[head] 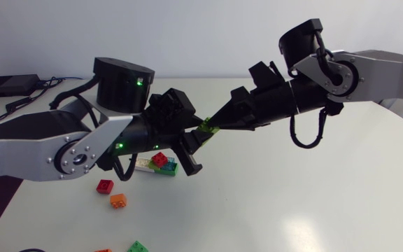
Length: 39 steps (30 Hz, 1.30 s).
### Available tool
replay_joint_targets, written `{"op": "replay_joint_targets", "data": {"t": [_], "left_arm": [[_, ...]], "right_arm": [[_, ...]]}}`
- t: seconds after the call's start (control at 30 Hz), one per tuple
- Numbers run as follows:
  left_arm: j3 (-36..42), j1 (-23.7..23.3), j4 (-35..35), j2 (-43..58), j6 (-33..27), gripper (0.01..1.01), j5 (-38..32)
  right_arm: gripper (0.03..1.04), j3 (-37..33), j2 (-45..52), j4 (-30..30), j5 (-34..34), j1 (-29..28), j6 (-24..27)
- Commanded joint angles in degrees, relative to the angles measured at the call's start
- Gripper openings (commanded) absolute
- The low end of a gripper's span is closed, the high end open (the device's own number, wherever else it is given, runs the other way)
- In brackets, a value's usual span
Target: Sort duplo bricks by size, large to the right and small to the left
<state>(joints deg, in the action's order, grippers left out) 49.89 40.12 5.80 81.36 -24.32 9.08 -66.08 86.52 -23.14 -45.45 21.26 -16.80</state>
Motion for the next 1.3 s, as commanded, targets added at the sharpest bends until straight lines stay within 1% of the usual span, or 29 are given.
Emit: {"op": "replay_joint_targets", "data": {"t": [0.0,0.03,0.07,0.1,0.3,0.4,0.5,0.57,0.73,0.77,0.87,0.97,1.07,1.1,1.13,1.2,1.23,1.27], "left_arm": [[1.18,-0.48,-0.27,-1.03,0.85,0.4,0.67],[1.26,-0.57,-0.53,-0.94,0.85,0.525,0.59],[1.35,-0.66,-0.71,-0.77,0.85,0.787,0.59],[1.53,-0.83,-0.97,-0.68,0.67,1.002,0.5],[1.79,-3.2,-1.14,-0.68,0.41,0.995,0.5],[1.35,-5.23,-2.46,-1.91,-0.03,0.99,0.5],[-0.67,-8.48,-2.9,-3.84,-0.38,0.99,0.5],[-2.6,-10.85,-3.25,-4.02,-0.38,0.99,0.67],[-8.4,-15.51,-3.34,-1.56,-1.88,0.99,0.76],[-9.11,-16.21,-3.34,-1.03,-1.96,0.99,0.76],[-10.07,-17.71,-3.25,1.52,-2.58,0.99,0.85],[-10.16,-18.32,-3.17,3.8,-2.67,0.99,0.85],[-9.9,-18.41,-2.55,6.62,-2.67,0.99,0.85],[-9.55,-18.32,-2.2,7.49,-2.58,0.99,0.85],[-9.2,-18.32,-1.76,8.29,-2.4,0.99,0.85],[-7.96,-18.32,-1.85,9.78,-0.73,0.99,0.85],[-7.35,-18.23,-1.94,10.57,-0.12,0.99,0.85],[-6.91,-18.15,-2.02,11.45,0.41,0.99,0.85]], "right_arm": [[0.05,2.1,-0.3,0.9,1.42,-0.6,-1.04],[0.05,2.19,-0.39,0.99,1.42,-0.78,-1.04],[0.05,2.28,-0.56,1.16,1.42,-0.95,-1.04],[0.05,2.19,-0.74,1.34,1.42,-1.48,-1.13],[0.05,1.75,-2.76,1.34,0.45,-7.02,-1.75],[0.05,3.51,-4.52,0.46,-1.39,-11.68,-0.96],[0.05,5.62,-5.22,-1.91,-3.77,-18.88,1.94],[0.05,7.2,-4.78,-3.67,-4.12,-23.45,3.88],[0.05,11.33,0.75,-7.36,-3.5,-30.66,8.8],[0.06,11.68,2.42,-8.15,-3.15,-31.45,9.77],[0.1,11.68,8.14,-12.72,-0.34,-32.51,14.95],[0.2,13.0,10.6,-12.81,3.44,-32.77,16.09],[0.22,14.14,11.83,-12.02,5.46,-33.65,16.88],[0.28,13.97,12.09,-12.02,5.64,-34.09,16.97],[0.41,13.79,12.09,-12.11,6.87,-34.35,16.97],[0.83,13.26,12.18,-12.72,9.15,-34.53,16.97],[0.97,12.91,12.36,-13.16,10.03,-34.62,16.97],[1.0,12.56,12.44,-13.6,10.47,-34.62,16.97]]}}
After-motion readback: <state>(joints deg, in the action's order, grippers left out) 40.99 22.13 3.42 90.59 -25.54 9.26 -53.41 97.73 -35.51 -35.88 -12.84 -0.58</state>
